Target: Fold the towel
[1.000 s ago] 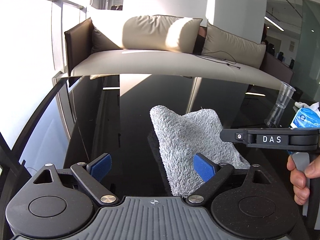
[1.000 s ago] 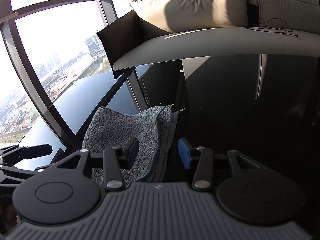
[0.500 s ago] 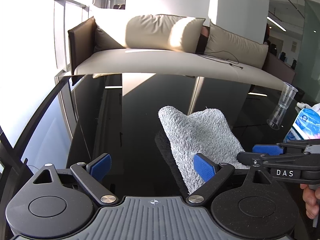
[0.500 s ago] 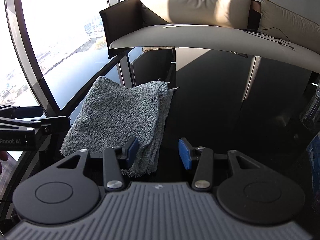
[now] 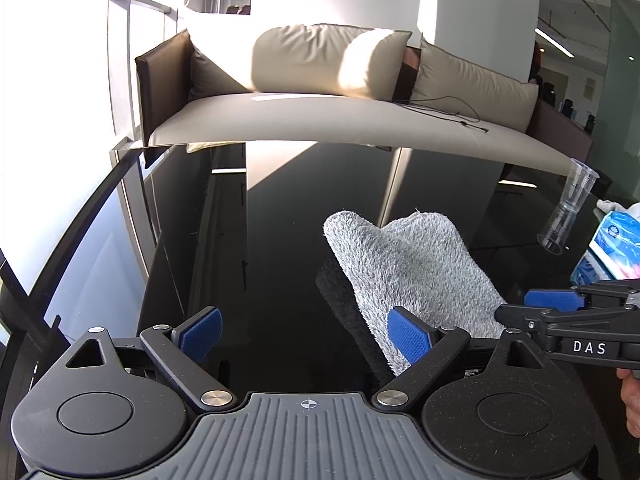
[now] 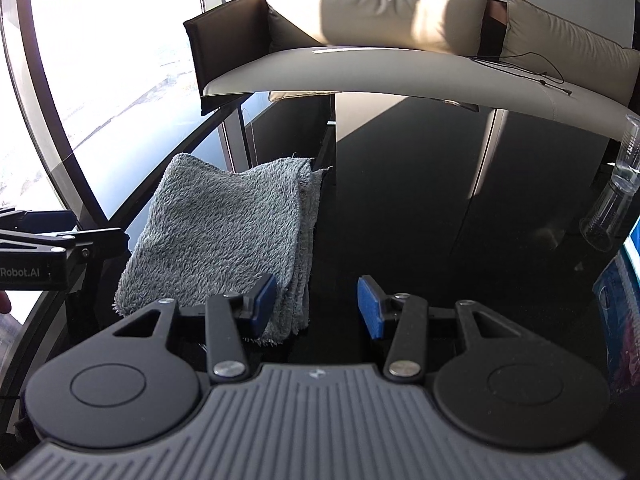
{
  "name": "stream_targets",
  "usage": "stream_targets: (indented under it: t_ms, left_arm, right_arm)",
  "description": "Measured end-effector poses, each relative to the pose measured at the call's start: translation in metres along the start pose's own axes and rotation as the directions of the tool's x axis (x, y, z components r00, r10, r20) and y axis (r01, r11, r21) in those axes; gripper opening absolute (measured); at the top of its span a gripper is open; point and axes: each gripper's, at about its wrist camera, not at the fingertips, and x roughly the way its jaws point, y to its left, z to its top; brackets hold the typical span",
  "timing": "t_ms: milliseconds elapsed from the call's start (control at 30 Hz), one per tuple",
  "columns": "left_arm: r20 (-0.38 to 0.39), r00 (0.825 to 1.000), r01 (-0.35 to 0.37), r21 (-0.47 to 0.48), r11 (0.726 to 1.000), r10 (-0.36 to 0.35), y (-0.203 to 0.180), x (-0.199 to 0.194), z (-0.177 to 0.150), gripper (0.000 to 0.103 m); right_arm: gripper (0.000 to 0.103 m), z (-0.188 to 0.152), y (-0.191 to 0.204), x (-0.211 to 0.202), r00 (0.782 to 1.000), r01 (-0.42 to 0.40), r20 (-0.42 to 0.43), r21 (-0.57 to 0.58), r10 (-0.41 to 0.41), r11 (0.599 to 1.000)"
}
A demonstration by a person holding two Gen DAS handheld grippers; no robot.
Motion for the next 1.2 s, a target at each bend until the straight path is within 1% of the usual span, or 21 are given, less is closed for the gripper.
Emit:
stream_targets:
  t_ms: [267, 500, 600, 633, 667, 733, 1033, 1200]
  left_arm:
    - [0.004, 1.0, -0.018, -0.016, 1.0, 0.018, 0.006, 0.0, 0.002, 0.088]
    - [0.008, 0.999, -0.041, -0.044, 0.998, 0.041, 0.013, 0.0, 0.004, 0.089]
    - [0.007, 0.999, -0.048, -0.048, 0.998, 0.048, 0.015, 0.0, 0.004, 0.089]
    - [0.006, 0.999, -0.05, -0.047, 0.998, 0.05, 0.016, 0.0, 0.004, 0.089]
    - [0.005, 0.999, -0.051, -0.046, 0.998, 0.051, 0.016, -0.001, 0.004, 0.089]
    - [0.004, 0.999, -0.051, -0.043, 0.998, 0.052, 0.014, -0.001, 0.004, 0.089]
    - [0.006, 0.998, -0.057, -0.051, 0.997, 0.057, 0.012, -0.006, 0.001, 0.09]
    - [0.005, 0.998, -0.063, -0.053, 0.997, 0.063, 0.011, -0.006, 0.0, 0.094]
  right_arm:
    - [0.047, -0.001, 0.019, 0.004, 1.0, 0.031, 0.001, 0.024, -0.032, 0.999]
    - [0.047, -0.001, 0.04, 0.011, 1.0, 0.004, 0.02, 0.007, -0.005, 1.0]
    - [0.048, 0.0, 0.039, 0.013, 1.0, -0.002, 0.031, 0.001, 0.002, 1.0]
    - [0.05, 0.0, 0.039, 0.014, 0.999, -0.004, 0.034, -0.002, 0.004, 1.0]
    - [0.054, 0.0, 0.038, 0.015, 0.999, 0.0, 0.036, -0.002, 0.001, 1.0]
    - [0.058, -0.001, 0.035, 0.016, 0.999, 0.007, 0.041, -0.001, -0.007, 1.0]
    - [0.059, 0.001, 0.031, 0.021, 0.998, 0.018, 0.055, 0.001, -0.018, 1.0]
    - [0.059, -0.001, 0.03, 0.015, 0.996, 0.011, 0.087, -0.016, -0.01, 1.0]
